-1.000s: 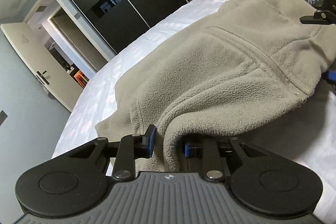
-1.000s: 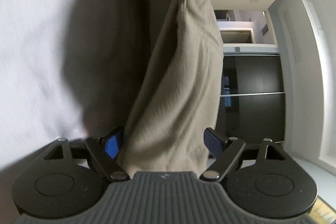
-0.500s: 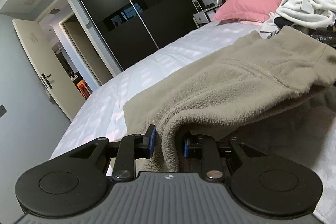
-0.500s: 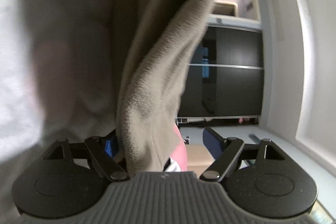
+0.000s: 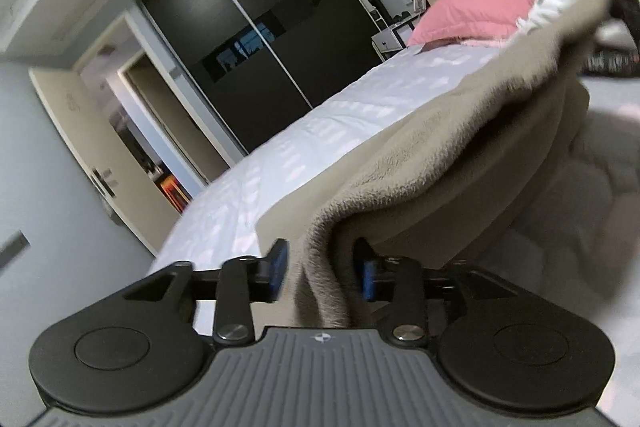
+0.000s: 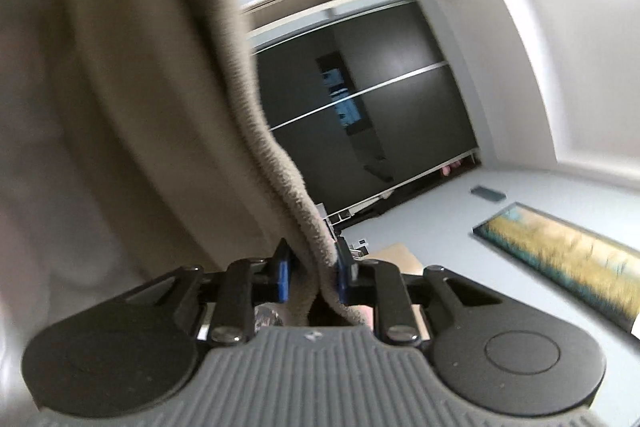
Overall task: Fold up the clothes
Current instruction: 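Carry the held hem with both grippers over the hoodie body and lower it, then open both grippers to release the hem onto the folded hoodie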
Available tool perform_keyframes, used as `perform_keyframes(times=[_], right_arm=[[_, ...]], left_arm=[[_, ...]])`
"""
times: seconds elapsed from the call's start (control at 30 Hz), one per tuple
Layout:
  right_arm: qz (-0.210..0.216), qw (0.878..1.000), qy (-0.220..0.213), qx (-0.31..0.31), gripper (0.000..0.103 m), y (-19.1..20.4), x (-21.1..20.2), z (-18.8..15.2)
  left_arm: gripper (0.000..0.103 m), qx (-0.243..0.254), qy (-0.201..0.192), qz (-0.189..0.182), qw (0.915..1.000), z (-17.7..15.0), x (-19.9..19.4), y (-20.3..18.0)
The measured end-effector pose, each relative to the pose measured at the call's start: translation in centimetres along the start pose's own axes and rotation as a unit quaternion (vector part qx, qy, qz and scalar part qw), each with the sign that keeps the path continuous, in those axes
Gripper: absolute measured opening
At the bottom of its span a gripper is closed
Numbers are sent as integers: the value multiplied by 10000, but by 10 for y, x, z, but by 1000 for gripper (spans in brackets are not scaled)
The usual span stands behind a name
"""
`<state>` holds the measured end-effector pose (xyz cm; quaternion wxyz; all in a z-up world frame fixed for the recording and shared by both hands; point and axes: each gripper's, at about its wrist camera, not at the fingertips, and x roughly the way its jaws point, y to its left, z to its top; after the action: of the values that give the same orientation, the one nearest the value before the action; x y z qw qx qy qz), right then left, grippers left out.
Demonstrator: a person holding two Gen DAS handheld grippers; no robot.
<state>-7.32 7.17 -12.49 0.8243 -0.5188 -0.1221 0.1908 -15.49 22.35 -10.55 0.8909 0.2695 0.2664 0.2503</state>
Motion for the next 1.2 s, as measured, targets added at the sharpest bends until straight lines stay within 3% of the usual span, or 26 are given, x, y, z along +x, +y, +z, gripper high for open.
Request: perform_keyframes(times=[0.17, 0.33, 0.4, 0.6, 0.7, 0.87, 0.93, 0.97, 1.07, 1.2], right_arm=[[-83, 9997, -5, 235, 23, -10, 17, 3], [-113, 9991, 35, 415, 23, -17, 30, -2], [-125, 9988, 46, 466, 23, -19, 33, -4], [-108, 9986, 114, 512, 23, -13, 32, -2], [-85, 9985, 145, 516, 23, -3, 12, -13], [-63, 9986, 132, 511, 23, 5, -4, -20], [-31, 9987, 118, 498, 23, 5, -9, -23], [-7, 9987, 109, 494, 23, 4, -12, -23], [66, 9988, 82, 484, 23, 0, -19, -26], [163, 9987, 46, 471, 22, -5, -29, -28]], left_arm=[[55, 781, 67, -85, 9969, -13, 0, -25], [59, 1508, 144, -340, 9879, -27, -4, -59], [59, 1867, 163, -489, 9811, -34, -6, -78], [59, 3135, 223, -622, 9473, -63, -11, -137], [59, 3262, 534, -554, 9422, -70, -5, -148], [58, 2984, 932, -316, 9494, -70, 15, -141], [33, 2609, 1083, -368, 9586, -63, 20, -130], [28, 2408, 1159, -396, 9628, -59, 22, -124], [20, 1321, 1348, -527, 9806, -39, 22, -88], [14, -40, 1216, -364, 9919, -12, 13, -28]])
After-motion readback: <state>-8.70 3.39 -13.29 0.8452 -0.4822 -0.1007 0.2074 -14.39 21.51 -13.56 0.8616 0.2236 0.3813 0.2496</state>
